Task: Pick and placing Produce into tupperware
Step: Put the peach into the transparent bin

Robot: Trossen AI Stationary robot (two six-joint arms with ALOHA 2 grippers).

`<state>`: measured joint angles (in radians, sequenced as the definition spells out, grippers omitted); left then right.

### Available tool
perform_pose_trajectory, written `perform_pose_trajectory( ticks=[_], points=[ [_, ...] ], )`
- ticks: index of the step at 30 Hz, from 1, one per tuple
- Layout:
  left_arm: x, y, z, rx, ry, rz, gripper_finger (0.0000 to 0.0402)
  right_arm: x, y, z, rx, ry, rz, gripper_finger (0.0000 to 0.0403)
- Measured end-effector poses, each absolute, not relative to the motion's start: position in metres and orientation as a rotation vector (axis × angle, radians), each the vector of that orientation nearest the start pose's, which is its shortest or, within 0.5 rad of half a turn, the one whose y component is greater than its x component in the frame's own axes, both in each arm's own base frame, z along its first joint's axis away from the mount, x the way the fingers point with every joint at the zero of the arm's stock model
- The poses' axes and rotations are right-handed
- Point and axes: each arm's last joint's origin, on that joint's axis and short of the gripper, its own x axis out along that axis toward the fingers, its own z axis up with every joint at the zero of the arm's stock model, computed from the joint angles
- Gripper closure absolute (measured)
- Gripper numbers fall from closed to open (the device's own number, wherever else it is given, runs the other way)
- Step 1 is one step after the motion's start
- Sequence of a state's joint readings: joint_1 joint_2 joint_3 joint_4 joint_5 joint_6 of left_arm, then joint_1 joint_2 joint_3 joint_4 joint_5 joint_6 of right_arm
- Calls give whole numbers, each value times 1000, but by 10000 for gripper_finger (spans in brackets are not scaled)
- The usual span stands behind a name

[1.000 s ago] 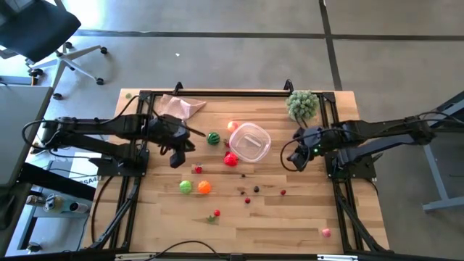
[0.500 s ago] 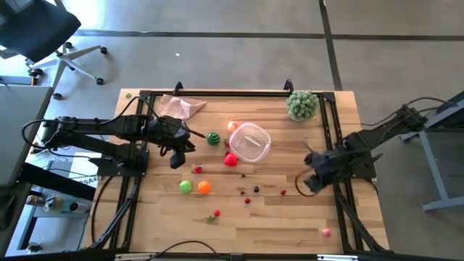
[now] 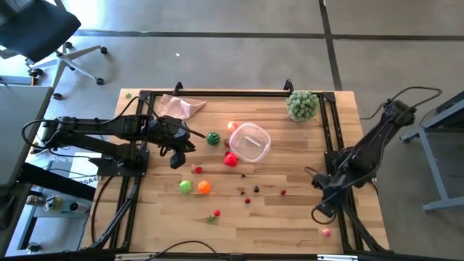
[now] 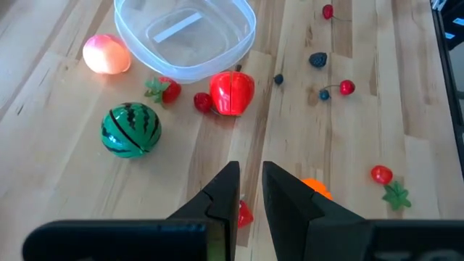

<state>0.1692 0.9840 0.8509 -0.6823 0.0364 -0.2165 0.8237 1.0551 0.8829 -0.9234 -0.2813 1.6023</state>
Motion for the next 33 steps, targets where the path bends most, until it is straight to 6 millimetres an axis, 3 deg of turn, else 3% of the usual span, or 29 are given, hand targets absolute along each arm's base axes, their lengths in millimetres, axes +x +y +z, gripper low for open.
perform_pose_trajectory(
  ticks=[6,11,26,33],
  points=[
    [188,31,280,-278,798,209,350,130,154,250,927,1570,-176,402],
    [188,34,280,-105,801,243,350,137,158,241,888,1521,-229,402],
    [188,36,279,-3,831,259,350,136,164,241,837,1560,-117,401],
    [189,35,278,-9,832,252,350,125,174,241,845,1583,-128,342]
  ],
)
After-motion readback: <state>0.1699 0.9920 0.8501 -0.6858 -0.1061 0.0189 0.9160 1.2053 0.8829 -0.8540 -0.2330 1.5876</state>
